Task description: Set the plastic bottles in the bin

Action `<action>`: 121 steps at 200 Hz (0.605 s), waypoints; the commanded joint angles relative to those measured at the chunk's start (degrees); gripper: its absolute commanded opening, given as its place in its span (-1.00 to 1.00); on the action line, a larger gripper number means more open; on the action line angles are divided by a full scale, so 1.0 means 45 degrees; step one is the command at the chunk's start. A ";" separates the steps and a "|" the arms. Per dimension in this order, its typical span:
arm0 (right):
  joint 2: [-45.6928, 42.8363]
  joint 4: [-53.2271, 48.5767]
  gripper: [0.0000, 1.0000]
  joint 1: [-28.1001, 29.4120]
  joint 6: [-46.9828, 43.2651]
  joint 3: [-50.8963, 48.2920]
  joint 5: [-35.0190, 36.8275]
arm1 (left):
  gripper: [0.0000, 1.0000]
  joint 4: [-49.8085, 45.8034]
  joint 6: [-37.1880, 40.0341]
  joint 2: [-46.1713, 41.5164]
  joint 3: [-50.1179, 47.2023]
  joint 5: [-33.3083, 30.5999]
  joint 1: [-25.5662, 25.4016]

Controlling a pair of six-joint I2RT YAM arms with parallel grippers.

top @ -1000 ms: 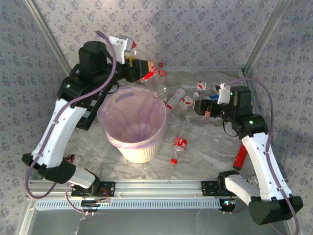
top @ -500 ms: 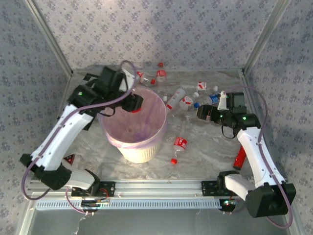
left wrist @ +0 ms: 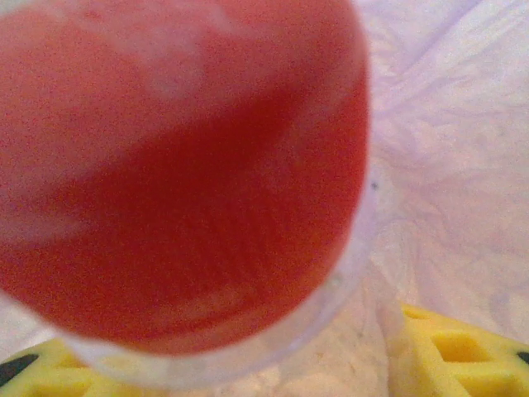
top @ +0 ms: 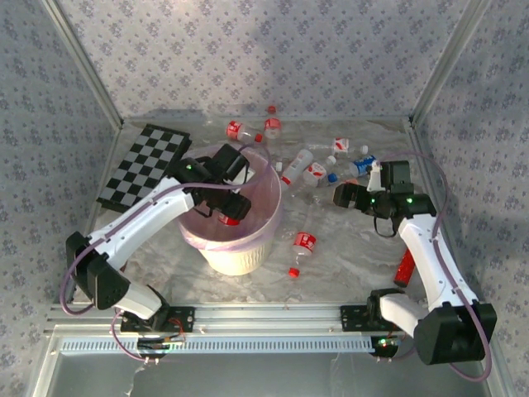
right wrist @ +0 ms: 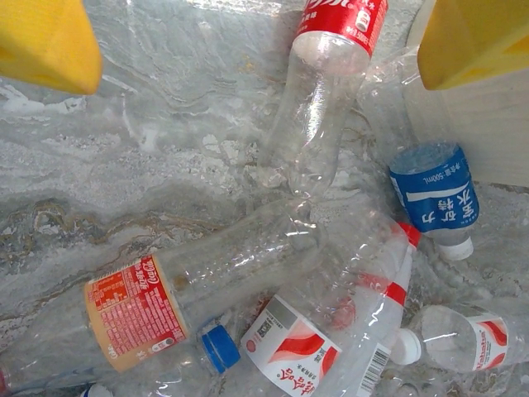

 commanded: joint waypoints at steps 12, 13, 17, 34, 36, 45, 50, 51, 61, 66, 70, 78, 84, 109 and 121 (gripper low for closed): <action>-0.0306 -0.0827 0.98 -0.0110 0.0654 0.0101 -0.0338 | -0.58 0.1498 -0.0644 -0.0870 -0.0879 0.0311 -0.0008; -0.0316 -0.0846 0.98 -0.0110 0.0680 0.0098 -0.0365 | -0.56 0.1528 -0.0650 -0.0890 -0.0907 0.0325 -0.0014; -0.0386 -0.0924 0.97 -0.0110 0.0790 0.0052 -0.0487 | -0.48 0.1651 -0.0689 -0.0939 -0.1004 0.0363 -0.0017; -0.0697 -0.1207 0.97 -0.0044 0.1432 -0.0286 -0.1189 | -0.16 0.1945 -0.0754 -0.1033 -0.1161 0.0476 0.0028; -0.0726 -0.1234 0.96 -0.0025 0.1503 -0.0347 -0.1269 | -0.13 0.1947 -0.0754 -0.1037 -0.1162 0.0476 0.0022; -0.0911 -0.1331 0.93 0.0110 0.1887 -0.0694 -0.1523 | -0.04 0.1948 -0.0757 -0.1003 -0.1129 0.0485 0.0023; -0.1029 -0.1352 0.90 0.0241 0.2088 -0.0900 -0.1602 | 0.01 0.1950 -0.0754 -0.0995 -0.1093 0.0492 0.0039; -0.1029 -0.1363 0.90 0.0261 0.2129 -0.0949 -0.1631 | 0.03 0.1949 -0.0763 -0.0991 -0.1092 0.0504 0.0039; -0.1238 -0.1354 0.86 0.0648 0.2476 -0.1374 -0.1738 | 0.15 0.1948 -0.0754 -0.0993 -0.1051 0.0531 0.0062; -0.1312 -0.1358 0.84 0.0862 0.2673 -0.1576 -0.1685 | 0.23 0.1949 -0.0759 -0.1006 -0.1013 0.0553 0.0059; -0.1387 -0.1354 0.82 0.1053 0.2832 -0.1731 -0.1602 | 0.28 0.1948 -0.0767 -0.1038 -0.0978 0.0553 0.0059; -0.1472 -0.1198 0.79 0.1469 0.3174 -0.2015 -0.1400 | 0.36 0.1895 -0.0771 -0.1074 -0.0911 0.0545 0.0084; -0.1480 -0.1002 0.77 0.1809 0.3439 -0.2239 -0.1267 | 0.41 0.1871 -0.0784 -0.1126 -0.0896 0.0534 0.0088; -0.0894 0.0031 0.66 0.2910 0.4113 -0.2692 -0.0869 | 0.62 0.1746 -0.0773 -0.1368 -0.0789 0.0476 0.0106; -0.0371 0.0549 0.60 0.3298 0.4376 -0.2717 -0.0693 | 0.72 0.1660 -0.0776 -0.1490 -0.0723 0.0458 0.0093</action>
